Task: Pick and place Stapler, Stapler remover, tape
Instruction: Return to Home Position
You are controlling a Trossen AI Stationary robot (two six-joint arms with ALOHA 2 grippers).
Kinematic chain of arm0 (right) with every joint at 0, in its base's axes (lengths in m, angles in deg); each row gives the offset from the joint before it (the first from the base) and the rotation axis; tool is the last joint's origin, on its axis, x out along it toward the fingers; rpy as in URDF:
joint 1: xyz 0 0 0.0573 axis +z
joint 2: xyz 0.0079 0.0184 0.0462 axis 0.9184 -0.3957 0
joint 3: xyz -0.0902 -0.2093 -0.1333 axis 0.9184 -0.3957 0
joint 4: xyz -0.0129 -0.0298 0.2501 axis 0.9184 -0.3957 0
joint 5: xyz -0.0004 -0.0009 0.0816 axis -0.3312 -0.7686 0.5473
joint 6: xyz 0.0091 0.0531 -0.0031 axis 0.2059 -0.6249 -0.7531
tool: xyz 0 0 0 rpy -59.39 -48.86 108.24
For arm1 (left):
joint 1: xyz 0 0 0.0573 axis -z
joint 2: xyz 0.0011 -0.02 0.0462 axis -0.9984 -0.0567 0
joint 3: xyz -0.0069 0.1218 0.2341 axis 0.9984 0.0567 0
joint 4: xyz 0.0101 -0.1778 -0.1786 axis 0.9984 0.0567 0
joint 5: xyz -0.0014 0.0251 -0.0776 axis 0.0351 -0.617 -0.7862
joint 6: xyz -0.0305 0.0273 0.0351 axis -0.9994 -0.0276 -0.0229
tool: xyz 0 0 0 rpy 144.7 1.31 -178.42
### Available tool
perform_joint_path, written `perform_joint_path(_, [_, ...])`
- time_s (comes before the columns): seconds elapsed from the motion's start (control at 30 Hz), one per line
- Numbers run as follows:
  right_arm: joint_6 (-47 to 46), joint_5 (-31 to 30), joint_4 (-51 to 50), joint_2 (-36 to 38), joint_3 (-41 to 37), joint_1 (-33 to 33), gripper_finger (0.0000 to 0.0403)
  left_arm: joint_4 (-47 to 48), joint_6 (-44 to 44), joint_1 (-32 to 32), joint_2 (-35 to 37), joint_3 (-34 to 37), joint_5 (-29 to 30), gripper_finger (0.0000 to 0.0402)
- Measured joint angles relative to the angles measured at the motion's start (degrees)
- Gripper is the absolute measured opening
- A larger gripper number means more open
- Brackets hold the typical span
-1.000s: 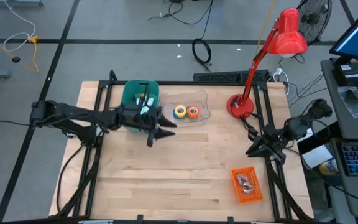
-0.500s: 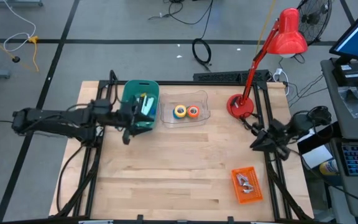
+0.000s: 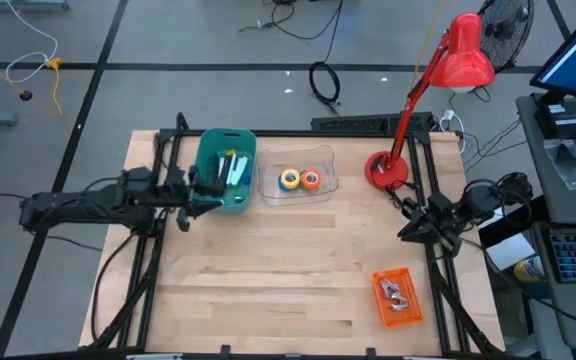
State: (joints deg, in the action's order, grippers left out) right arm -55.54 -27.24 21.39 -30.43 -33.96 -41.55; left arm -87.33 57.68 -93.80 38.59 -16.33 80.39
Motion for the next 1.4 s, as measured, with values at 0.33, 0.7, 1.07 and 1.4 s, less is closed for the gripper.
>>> perform_joint_path(0.33, [10.38,-10.63,4.57,-0.68,-2.07,0.00,0.0050,14.92,1.17,0.36,12.54,0.02,0.03,0.0198])
perform_joint_path(0.7, [0.89,4.04,3.77,-2.16,-9.04,-3.19,0.0050,18.16,2.84,0.59,12.96,0.02,0.06,0.0198])
perform_joint_path(1.07, [3.17,11.91,2.23,-0.11,-9.83,-13.91,0.0050,20.18,9.17,0.59,13.20,2.62,-0.10,0.0198])
perform_joint_path(1.4, [2.39,18.91,8.14,-0.09,-14.55,-25.38,0.0050,7.21,7.95,-3.11,13.25,13.32,-0.37,0.0198])
